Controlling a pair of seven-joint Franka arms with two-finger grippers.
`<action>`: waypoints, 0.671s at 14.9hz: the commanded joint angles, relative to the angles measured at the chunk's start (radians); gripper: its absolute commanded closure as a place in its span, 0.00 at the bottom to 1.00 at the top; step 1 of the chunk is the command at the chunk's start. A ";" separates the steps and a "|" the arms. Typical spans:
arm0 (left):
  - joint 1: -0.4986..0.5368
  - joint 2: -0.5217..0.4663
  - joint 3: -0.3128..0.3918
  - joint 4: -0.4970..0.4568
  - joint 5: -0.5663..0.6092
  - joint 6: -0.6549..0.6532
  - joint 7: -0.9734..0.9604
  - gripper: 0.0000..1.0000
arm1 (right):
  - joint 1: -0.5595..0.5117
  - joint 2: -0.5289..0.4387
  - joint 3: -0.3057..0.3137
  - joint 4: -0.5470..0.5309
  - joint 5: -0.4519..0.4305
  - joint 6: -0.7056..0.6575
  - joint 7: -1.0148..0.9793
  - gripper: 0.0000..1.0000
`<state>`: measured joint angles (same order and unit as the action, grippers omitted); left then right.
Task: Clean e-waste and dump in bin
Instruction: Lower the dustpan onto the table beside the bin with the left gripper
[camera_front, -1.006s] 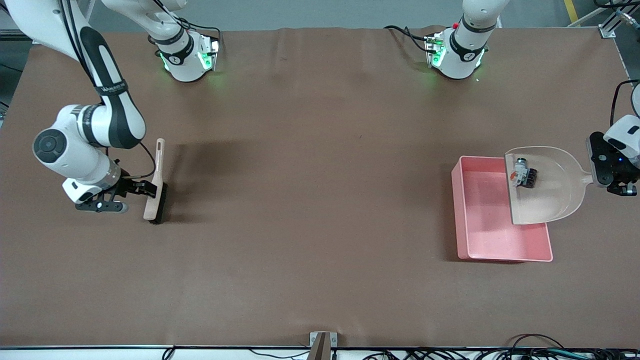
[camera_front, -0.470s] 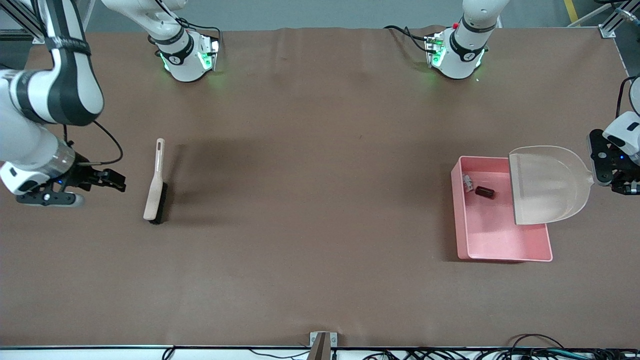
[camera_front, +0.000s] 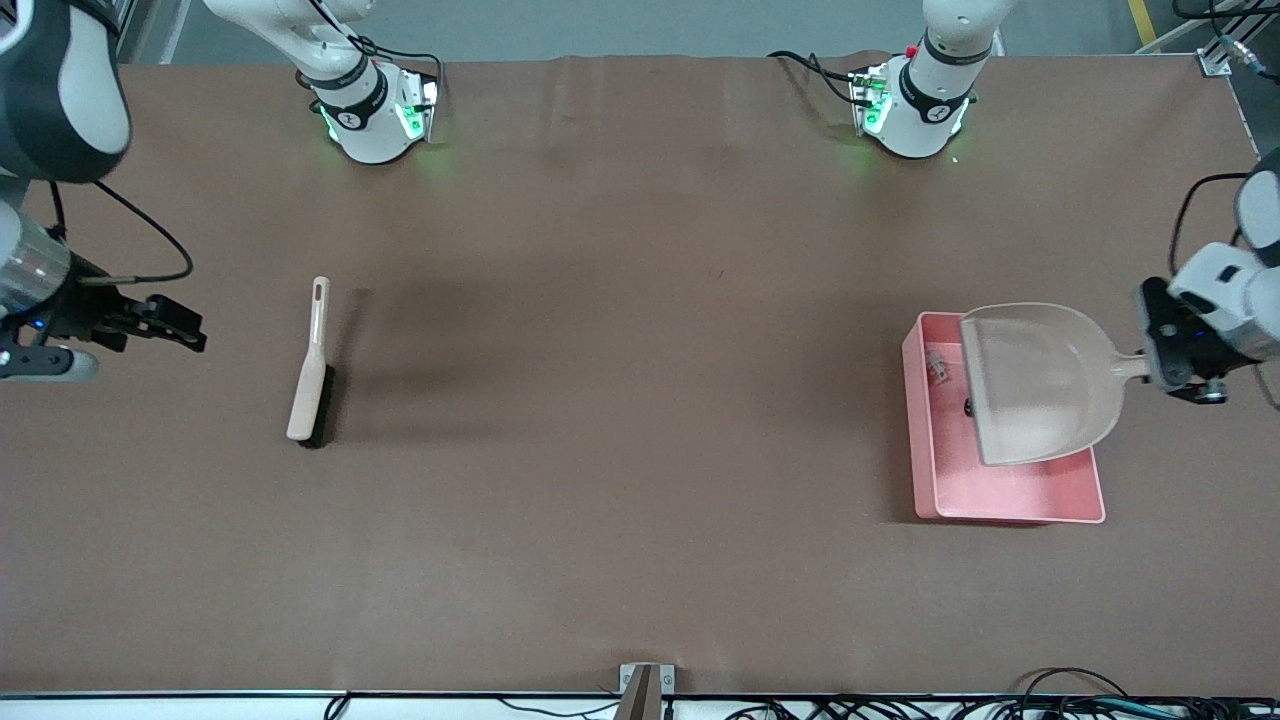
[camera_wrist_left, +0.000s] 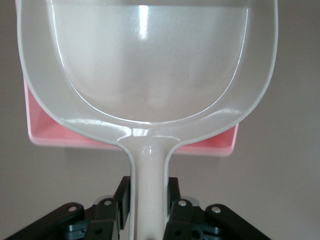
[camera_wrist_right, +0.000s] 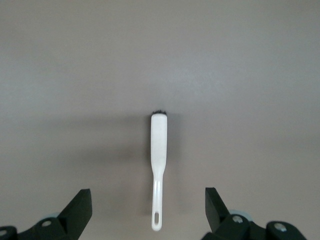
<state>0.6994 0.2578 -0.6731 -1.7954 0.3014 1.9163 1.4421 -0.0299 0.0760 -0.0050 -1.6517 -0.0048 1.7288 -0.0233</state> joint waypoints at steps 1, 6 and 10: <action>-0.099 0.003 -0.046 0.019 -0.013 -0.036 -0.214 1.00 | -0.050 -0.013 0.045 0.111 -0.018 -0.130 -0.004 0.00; -0.278 0.147 -0.048 0.024 0.025 0.039 -0.316 1.00 | -0.062 -0.053 0.046 0.159 -0.012 -0.181 0.003 0.00; -0.336 0.158 -0.059 -0.054 0.125 0.102 -0.312 1.00 | -0.053 -0.042 0.048 0.214 -0.001 -0.186 -0.003 0.00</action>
<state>0.3781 0.4350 -0.7230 -1.8122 0.3822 1.9833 1.1181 -0.0693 0.0282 0.0233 -1.4730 -0.0047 1.5562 -0.0234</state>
